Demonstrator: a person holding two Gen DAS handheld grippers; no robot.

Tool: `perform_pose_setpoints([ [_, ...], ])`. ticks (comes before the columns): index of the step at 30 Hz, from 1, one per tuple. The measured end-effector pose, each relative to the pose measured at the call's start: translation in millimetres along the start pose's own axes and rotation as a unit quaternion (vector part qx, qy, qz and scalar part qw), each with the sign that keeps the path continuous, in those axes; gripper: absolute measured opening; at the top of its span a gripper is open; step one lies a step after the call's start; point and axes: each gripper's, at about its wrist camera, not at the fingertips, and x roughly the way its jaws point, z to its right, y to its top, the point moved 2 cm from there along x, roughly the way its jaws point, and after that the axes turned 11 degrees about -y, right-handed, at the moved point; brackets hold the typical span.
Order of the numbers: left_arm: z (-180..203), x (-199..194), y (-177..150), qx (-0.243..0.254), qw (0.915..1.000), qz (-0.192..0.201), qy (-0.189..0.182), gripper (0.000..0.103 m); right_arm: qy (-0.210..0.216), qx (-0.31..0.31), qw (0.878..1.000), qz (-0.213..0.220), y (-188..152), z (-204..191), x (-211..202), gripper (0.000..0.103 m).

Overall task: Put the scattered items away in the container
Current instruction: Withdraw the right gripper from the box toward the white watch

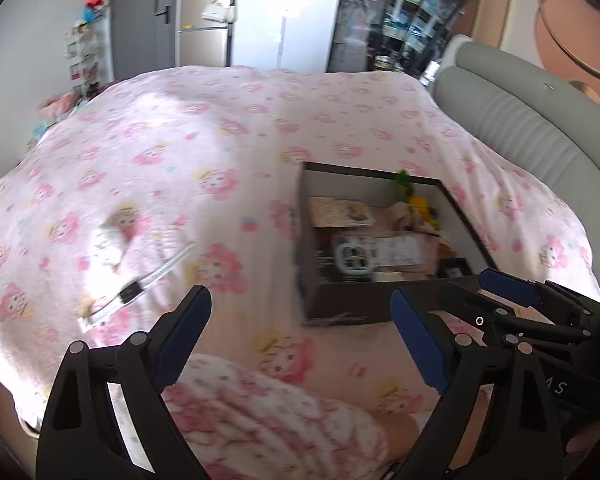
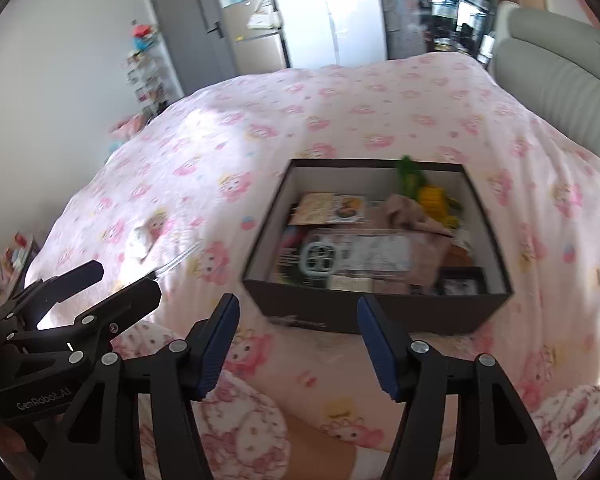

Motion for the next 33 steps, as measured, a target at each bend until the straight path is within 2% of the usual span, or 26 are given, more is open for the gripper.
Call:
perform_pose_setpoints([
  [7,-62.7,-9.0,-12.1,-0.061,0.9981,0.006,0.01,0.091,0.028,-0.052,0.998,-0.006,7.9,-59.9,16.8,0.049],
  [11,-99.9,-12.0,-19.4,-0.099,0.9946,0.01,0.03,0.087,0.053,-0.081,0.995,-0.026,11.4,-95.9,37.7,0.049],
  [15,-141.4,-12.2,-26.5,-0.137,0.9882,0.012,0.068,0.079,0.081,-0.095,0.991,-0.048,12.9,-137.8,65.9,0.048],
  [18,-169.8,-6.9,-33.3,-0.156,0.984,0.007,0.086,0.074,0.099,-0.105,0.987,-0.074,10.1,-174.1,88.5,0.035],
  [20,-189.2,-2.2,-39.3,-0.176,0.9807,0.001,0.085,0.074,0.111,-0.118,0.983,-0.089,8.7,-191.2,101.0,0.032],
  [23,-218.2,5.5,-50.1,-0.217,0.9741,0.003,0.061,0.075,0.143,-0.126,0.974,-0.122,9.0,-210.9,123.5,0.032],
  [25,-243.0,10.2,-59.1,-0.257,0.9647,0.012,0.056,0.074,0.155,-0.118,0.971,-0.14,12.2,-215.0,139.4,0.032],
  [29,-299.5,22.6,-82.8,-0.358,0.9326,0.017,0.045,0.067,0.133,-0.109,0.972,-0.162,23.8,-208.4,174.8,0.032],
  [31,-321.2,31.6,-96.8,-0.396,0.9163,0.009,0.057,0.065,0.127,-0.108,0.97,-0.175,28.1,-207.1,192.6,0.032],
  [33,-330.5,40.9,-104.7,-0.411,0.9099,0.003,0.054,0.065,0.13,-0.115,0.967,-0.186,30.2,-211.1,205.8,0.032],
])
